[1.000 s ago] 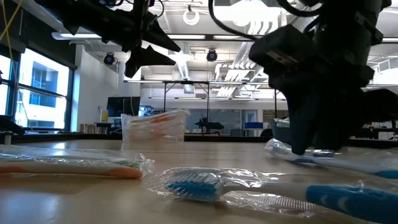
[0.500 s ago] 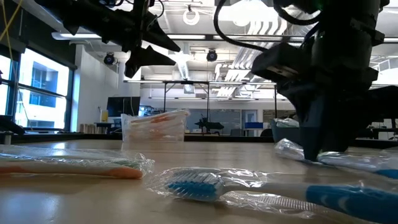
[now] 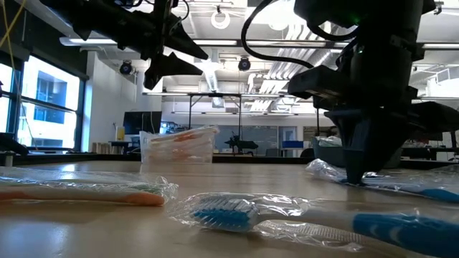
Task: Pick & Place Toothbrushes
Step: Put the top blue toothbrush into the gray bin, then put the blue toothbrush into the gray bin
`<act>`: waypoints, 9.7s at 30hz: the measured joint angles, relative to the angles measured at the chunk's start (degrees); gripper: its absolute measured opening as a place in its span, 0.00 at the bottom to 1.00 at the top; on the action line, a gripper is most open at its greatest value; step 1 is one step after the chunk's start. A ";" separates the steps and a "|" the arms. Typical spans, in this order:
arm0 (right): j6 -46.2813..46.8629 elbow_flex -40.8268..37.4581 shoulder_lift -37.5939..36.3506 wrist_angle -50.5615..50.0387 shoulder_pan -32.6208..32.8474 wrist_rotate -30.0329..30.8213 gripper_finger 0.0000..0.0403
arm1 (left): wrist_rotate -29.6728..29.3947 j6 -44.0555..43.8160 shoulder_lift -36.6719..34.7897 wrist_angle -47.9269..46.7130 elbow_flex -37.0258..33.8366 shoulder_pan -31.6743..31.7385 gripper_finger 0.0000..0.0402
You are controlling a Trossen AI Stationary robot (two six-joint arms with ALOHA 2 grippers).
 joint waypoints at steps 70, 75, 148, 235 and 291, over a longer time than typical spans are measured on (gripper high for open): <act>-82.31 -0.10 -37.12 31.22 -24.76 -19.32 0.00 | 1.94 18.92 9.13 32.64 8.97 -3.73 0.39; -83.97 -0.10 -37.12 30.67 -26.10 -20.84 0.00 | 1.86 19.30 12.09 32.62 12.59 -3.75 0.39; -81.45 -0.12 -52.42 12.95 -38.73 -32.75 0.50 | -1.46 8.65 1.82 0.40 16.21 -4.26 0.02; -73.27 -0.12 -40.84 7.44 -41.22 -18.88 0.50 | -2.84 -105.02 2.09 -87.70 16.23 -61.91 0.07; -74.80 -0.12 -40.86 7.42 -41.20 -18.95 0.50 | -0.27 -96.26 0.13 -82.54 16.19 -61.84 0.31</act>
